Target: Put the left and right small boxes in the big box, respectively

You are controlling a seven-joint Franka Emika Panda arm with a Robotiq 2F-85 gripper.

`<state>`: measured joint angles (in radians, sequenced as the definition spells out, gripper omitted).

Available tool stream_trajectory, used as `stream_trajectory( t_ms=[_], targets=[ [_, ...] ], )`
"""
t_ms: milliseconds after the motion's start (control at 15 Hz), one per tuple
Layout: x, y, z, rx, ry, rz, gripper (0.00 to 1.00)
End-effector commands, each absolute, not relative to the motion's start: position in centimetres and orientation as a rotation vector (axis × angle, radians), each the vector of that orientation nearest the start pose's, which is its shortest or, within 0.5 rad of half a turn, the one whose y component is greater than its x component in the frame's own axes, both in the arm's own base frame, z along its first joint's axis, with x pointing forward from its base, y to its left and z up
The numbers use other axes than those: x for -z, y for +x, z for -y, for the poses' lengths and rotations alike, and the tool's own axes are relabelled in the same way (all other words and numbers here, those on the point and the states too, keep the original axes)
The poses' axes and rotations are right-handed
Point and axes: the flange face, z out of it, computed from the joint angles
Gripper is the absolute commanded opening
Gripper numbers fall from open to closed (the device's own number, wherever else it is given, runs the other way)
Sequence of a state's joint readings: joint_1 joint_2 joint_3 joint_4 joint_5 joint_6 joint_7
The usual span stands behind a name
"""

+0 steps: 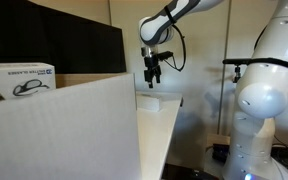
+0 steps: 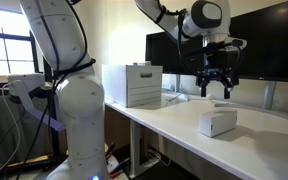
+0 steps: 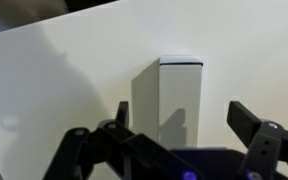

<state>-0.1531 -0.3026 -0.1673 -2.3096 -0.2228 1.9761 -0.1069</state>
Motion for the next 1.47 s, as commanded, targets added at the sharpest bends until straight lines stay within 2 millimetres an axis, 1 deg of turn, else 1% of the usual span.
stream_trajectory(
  t_ms=[0, 333, 800, 1067, 1400],
  targets=[
    [-44.9, 42.9, 16.0, -0.078, -3.276, -0.221, 1.00],
    [-43.5, 44.7, 16.0, -0.045, -3.272, -0.212, 1.00],
    [-40.7, 47.1, 14.4, -0.069, -3.273, -0.161, 1.00],
    [-39.2, 47.7, 14.0, -0.109, -3.271, -0.151, 1.00],
    [-37.6, 47.6, 14.1, -0.172, -3.270, -0.158, 1.00]
  ],
)
